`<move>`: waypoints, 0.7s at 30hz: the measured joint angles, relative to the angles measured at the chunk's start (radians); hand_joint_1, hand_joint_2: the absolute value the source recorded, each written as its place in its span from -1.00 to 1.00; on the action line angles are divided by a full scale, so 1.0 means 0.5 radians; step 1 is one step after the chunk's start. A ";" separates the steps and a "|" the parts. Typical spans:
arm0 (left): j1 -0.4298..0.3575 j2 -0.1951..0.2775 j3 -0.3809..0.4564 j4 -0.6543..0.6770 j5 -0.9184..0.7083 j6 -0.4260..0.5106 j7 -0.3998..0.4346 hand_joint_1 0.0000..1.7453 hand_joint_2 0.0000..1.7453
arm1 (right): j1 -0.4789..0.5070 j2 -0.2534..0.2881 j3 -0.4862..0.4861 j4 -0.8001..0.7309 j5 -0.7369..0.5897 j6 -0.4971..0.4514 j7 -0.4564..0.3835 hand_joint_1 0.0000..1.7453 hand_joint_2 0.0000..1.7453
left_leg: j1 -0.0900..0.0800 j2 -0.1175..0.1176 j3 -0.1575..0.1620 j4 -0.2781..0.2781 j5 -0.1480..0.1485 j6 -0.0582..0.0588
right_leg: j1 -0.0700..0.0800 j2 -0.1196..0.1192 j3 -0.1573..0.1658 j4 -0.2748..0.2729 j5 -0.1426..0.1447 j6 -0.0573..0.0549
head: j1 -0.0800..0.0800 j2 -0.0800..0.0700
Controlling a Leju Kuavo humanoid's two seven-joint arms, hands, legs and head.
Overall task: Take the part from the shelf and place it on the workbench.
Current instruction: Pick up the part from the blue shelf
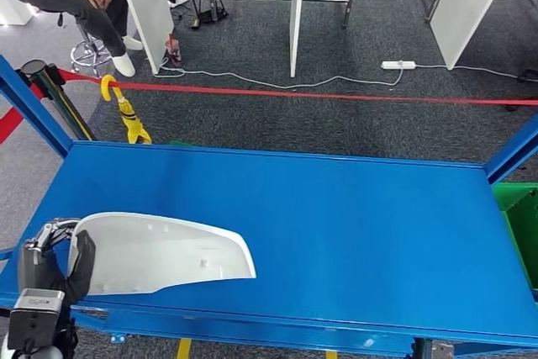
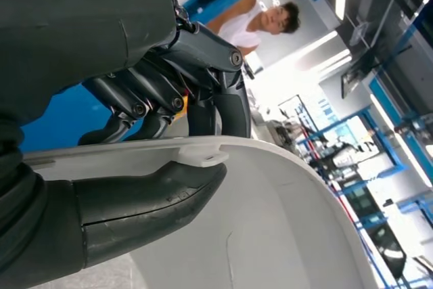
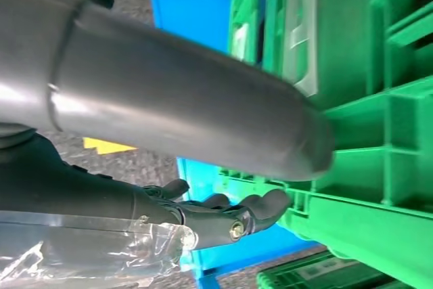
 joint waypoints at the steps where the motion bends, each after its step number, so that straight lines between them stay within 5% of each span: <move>1: 0.007 -0.006 -0.018 0.000 -0.002 0.011 -0.010 1.00 1.00 | 0.014 0.003 0.042 -0.029 -0.041 -0.004 0.000 -1.00 -1.00 | 0.001 0.009 -0.004 0.001 0.001 0.001 | 0.001 0.000 -0.052 0.142 -0.069 0.000 | 0.002 0.000; 3: 0.021 -0.014 -0.048 0.000 -0.004 0.024 -0.027 1.00 1.00 | 0.041 0.007 0.123 -0.085 -0.113 -0.016 0.000 -1.00 -1.00 | 0.001 0.029 -0.008 0.003 0.000 0.000 | 0.002 -0.002 -0.100 0.302 -0.116 0.001 | 0.002 0.000; 4: 0.025 -0.018 -0.060 0.000 -0.004 0.027 -0.034 1.00 1.00 | 0.055 0.008 0.160 -0.112 -0.140 -0.021 0.000 -1.00 -1.00 | 0.001 0.040 -0.008 0.006 -0.001 -0.002 | 0.002 -0.007 -0.070 0.267 -0.081 0.000 | 0.002 0.000; 7: 0.034 -0.024 -0.091 0.000 -0.003 0.032 -0.050 1.00 1.00 | 0.081 0.014 0.253 -0.184 -0.196 -0.032 0.000 -1.00 -1.00 | 0.001 0.075 -0.012 0.027 -0.019 -0.027 | 0.013 -0.072 0.145 -0.106 0.064 -0.007 | 0.003 0.000; 9: 0.038 -0.025 -0.100 0.000 0.002 0.033 -0.059 1.00 1.00 | 0.087 0.023 0.295 -0.211 -0.218 -0.037 0.000 -1.00 -1.00 | -0.006 0.100 -0.020 0.049 -0.030 -0.045 | 0.025 -0.098 0.205 -0.219 0.071 -0.030 | -0.001 0.000; 13: 0.044 -0.029 -0.109 0.000 0.028 0.037 -0.084 1.00 1.00 | 0.114 0.033 0.345 -0.242 -0.259 -0.057 0.000 -1.00 -1.00 | -0.002 0.106 -0.051 0.115 -0.087 -0.080 | 0.017 -0.044 0.174 -0.224 0.090 -0.082 | -0.010 0.000; 16: 0.046 -0.035 -0.111 0.002 0.043 0.038 -0.100 1.00 1.00 | 0.124 0.035 0.375 -0.258 -0.282 -0.076 -0.001 -1.00 -1.00 | 0.021 0.048 -0.186 0.442 -0.307 -0.120 | 0.012 -0.002 0.125 -0.226 0.125 -0.109 | -0.020 0.000; 18: 0.046 -0.037 -0.115 0.006 0.051 0.039 -0.106 1.00 1.00 | 0.130 0.035 0.383 -0.258 -0.294 -0.087 0.000 -1.00 -1.00 | 0.034 0.041 -0.258 0.634 -0.381 -0.129 | 0.012 0.030 0.084 -0.225 0.156 -0.110 | -0.020 0.000; 19: 0.046 -0.038 -0.117 0.008 0.054 0.039 -0.111 1.00 1.00 | 0.134 0.035 0.384 -0.257 -0.299 -0.091 0.000 -1.00 -1.00 | 0.037 0.039 -0.248 0.635 -0.359 -0.127 | 0.012 0.048 0.065 -0.225 0.173 -0.108 | -0.019 0.000; 21: 0.044 -0.039 -0.122 0.009 0.058 0.040 -0.119 1.00 1.00 | 0.137 0.035 0.385 -0.256 -0.306 -0.095 0.000 -1.00 -1.00 | 0.041 0.012 -0.127 0.438 -0.236 -0.115 | 0.011 0.088 0.026 -0.225 0.210 -0.100 | -0.020 0.000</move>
